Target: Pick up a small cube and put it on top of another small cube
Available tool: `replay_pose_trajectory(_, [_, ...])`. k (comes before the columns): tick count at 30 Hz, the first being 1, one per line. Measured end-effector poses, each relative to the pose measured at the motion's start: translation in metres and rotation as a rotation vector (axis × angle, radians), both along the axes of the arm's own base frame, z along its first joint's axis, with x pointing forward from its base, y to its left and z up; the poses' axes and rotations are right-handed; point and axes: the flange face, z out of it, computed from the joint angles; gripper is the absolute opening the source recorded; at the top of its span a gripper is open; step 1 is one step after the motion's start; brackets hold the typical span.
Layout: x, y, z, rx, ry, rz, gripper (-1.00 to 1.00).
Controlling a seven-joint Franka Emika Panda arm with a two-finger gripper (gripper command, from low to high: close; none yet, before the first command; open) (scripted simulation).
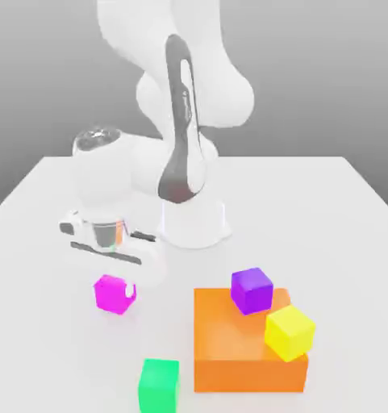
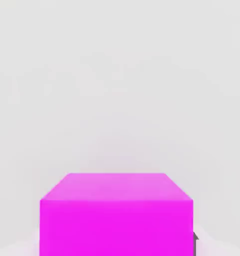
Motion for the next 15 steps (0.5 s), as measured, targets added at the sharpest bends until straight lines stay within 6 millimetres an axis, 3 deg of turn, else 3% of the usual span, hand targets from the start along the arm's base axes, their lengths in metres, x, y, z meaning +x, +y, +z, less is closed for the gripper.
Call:
replay_pose_trajectory(2, [0.005, 0.005, 0.014, 0.001, -0.001, 0.010, -1.00])
replay_pose_trajectory(6, [0.066, 0.052, 0.044, 0.000, -0.002, 0.095, -1.00])
replay_pose_trajectory(11, [0.131, 0.159, 0.090, 0.001, -0.002, 0.225, -1.00])
replay_pose_trajectory(15, [0.151, 0.258, 0.126, 0.004, -0.001, 0.326, -1.00])
